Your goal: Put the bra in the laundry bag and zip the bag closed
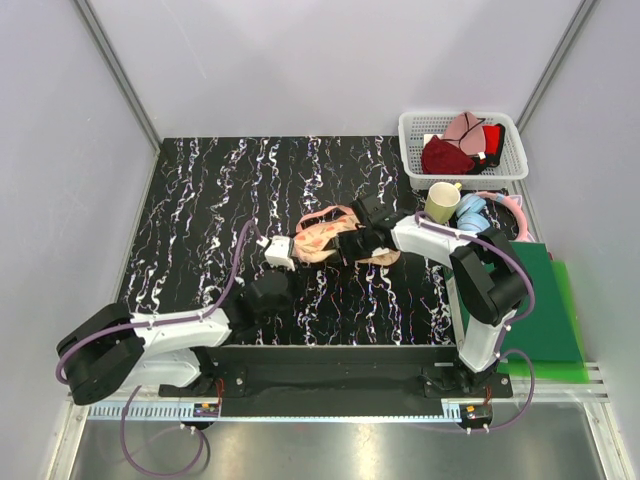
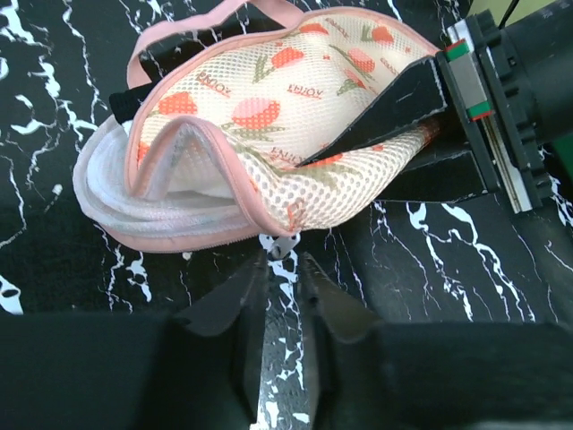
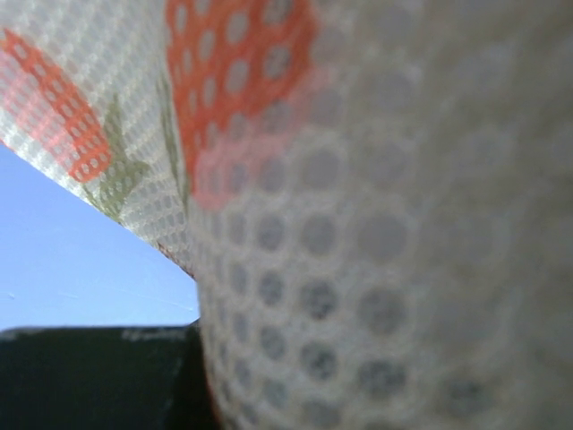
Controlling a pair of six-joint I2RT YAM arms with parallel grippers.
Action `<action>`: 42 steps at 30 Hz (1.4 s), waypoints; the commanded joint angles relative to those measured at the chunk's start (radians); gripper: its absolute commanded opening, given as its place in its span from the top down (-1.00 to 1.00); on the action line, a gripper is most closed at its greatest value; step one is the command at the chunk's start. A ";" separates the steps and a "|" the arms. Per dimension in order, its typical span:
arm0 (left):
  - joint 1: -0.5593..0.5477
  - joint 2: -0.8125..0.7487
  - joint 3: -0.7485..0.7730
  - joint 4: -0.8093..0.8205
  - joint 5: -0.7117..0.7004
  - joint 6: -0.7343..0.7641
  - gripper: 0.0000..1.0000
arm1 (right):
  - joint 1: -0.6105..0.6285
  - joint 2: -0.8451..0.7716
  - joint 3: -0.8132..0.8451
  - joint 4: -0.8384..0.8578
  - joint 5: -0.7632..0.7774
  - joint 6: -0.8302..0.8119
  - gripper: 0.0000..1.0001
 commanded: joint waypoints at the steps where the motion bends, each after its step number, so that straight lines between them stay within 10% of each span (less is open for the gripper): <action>1: -0.001 0.019 -0.003 0.123 -0.060 0.060 0.63 | 0.000 0.007 0.070 -0.029 -0.020 0.061 0.98; 27: 0.014 0.172 0.074 0.245 -0.111 0.076 0.44 | 0.000 0.027 0.087 -0.060 -0.025 0.050 1.00; 35: 0.051 0.180 0.077 0.232 -0.083 0.086 0.98 | 0.000 0.028 0.093 -0.060 -0.026 0.044 1.00; 42: 0.088 0.122 0.010 0.188 -0.012 0.058 1.00 | -0.004 0.024 0.095 -0.071 0.009 0.006 1.00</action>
